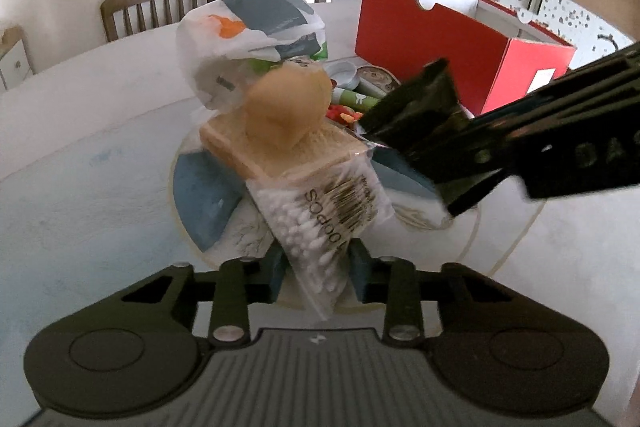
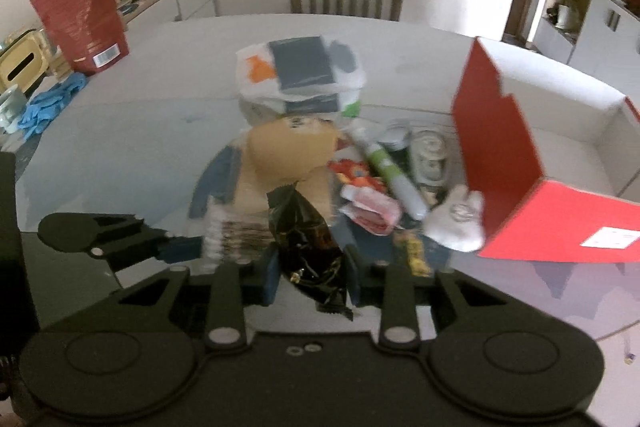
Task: Organize objects
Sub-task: 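Grasp the cotton-swab pack with the left tool while the right tool grasps the black snack bag, then carry both held items over the red box and release them inside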
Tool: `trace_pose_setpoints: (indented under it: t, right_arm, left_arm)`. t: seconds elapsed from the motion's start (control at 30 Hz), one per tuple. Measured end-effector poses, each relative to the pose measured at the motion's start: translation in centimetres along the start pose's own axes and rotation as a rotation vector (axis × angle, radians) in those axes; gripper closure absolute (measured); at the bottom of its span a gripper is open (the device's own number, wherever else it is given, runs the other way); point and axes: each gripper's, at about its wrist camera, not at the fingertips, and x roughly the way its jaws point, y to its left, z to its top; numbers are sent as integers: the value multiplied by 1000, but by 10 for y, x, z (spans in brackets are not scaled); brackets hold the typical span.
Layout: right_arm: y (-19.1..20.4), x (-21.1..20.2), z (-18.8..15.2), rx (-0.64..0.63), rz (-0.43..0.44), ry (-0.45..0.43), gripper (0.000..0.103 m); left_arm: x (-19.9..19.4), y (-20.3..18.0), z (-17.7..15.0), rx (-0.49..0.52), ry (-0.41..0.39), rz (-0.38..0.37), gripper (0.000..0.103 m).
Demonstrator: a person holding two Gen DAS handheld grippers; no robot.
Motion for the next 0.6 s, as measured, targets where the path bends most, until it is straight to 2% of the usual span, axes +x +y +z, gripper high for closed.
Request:
trace_pose_setpoints:
  t: [0.2,0.6]
  right_arm:
    - [-18,-21,-1,-3,-16,-24,71]
    - [-64,-55,3,-39,28,-68,71]
  left_arm:
    - [-8,-1,-1,-17,-16,-5,83]
    - [-36,-20,11,-90,-72,34,86]
